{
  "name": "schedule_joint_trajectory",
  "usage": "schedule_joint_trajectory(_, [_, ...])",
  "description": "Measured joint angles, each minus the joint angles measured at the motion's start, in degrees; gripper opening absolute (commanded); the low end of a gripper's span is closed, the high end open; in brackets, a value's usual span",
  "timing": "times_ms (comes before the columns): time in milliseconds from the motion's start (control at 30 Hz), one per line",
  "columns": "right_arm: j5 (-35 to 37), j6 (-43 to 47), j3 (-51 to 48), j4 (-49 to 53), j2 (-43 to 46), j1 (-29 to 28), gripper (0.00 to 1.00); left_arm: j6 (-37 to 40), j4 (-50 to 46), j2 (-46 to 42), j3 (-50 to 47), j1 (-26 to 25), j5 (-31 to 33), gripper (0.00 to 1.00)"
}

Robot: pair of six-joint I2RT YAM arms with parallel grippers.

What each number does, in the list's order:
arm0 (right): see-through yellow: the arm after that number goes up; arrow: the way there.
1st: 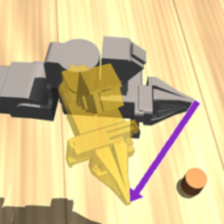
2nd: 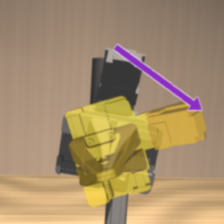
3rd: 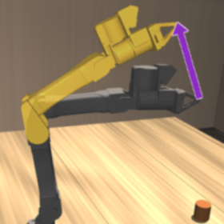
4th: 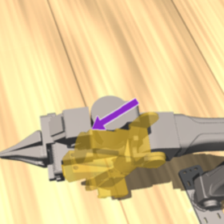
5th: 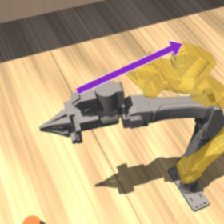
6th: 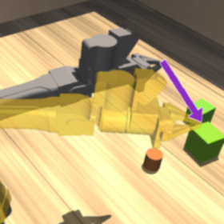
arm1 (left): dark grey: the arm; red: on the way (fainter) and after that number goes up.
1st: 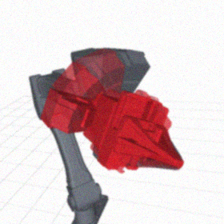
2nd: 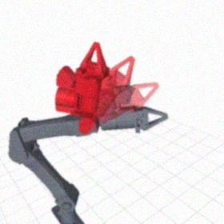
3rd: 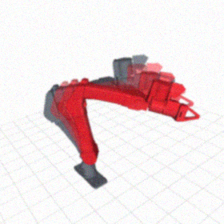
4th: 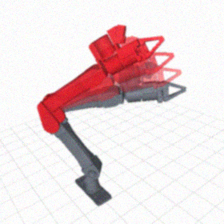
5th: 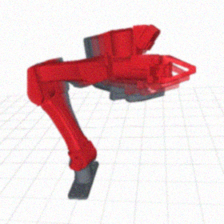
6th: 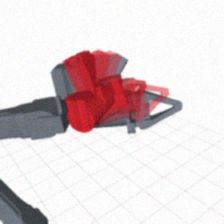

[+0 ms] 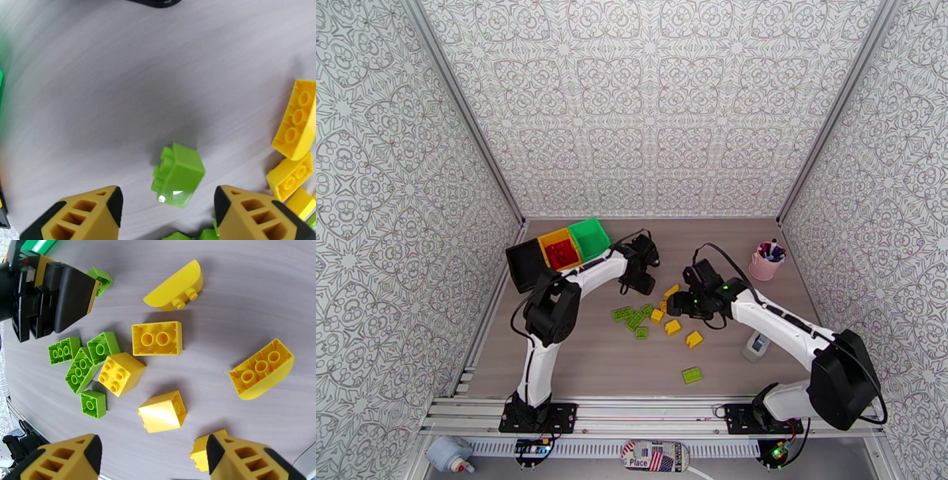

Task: Sort the legos into containers by color

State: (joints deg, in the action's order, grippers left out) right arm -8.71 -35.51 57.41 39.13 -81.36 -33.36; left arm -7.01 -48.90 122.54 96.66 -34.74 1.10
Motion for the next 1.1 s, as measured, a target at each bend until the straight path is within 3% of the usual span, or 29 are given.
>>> schedule_joint_trajectory(167, [-0.02, 0.02, 0.00, 0.00, 0.00, 0.33, 0.74, 1.16, -0.74, 0.39, 0.02, -0.02, -1.01, 0.53])
schedule_joint_trajectory(567, [-0.04, 0.00, 0.00, 0.00, 0.00, 0.37, 0.74, 1.05, -1.09, 2.10, 0.90, -0.02, -1.92, 0.42])
schedule_joint_trajectory(733, [-0.09, 0.00, 0.00, -0.02, 0.00, 0.37, 0.74, 1.03, -1.05, 2.40, 1.18, -0.02, -2.03, 0.41])
schedule_joint_trajectory(933, [-0.11, 0.00, 0.00, -0.04, 0.00, 0.37, 0.74, 0.79, -1.14, 3.58, 2.56, -0.02, -2.56, 0.50])
schedule_joint_trajectory(1100, [-0.48, 0.00, 0.00, -0.04, 0.00, 0.37, 0.74, 0.55, -1.49, 4.37, 4.04, -0.02, -2.56, 0.48])
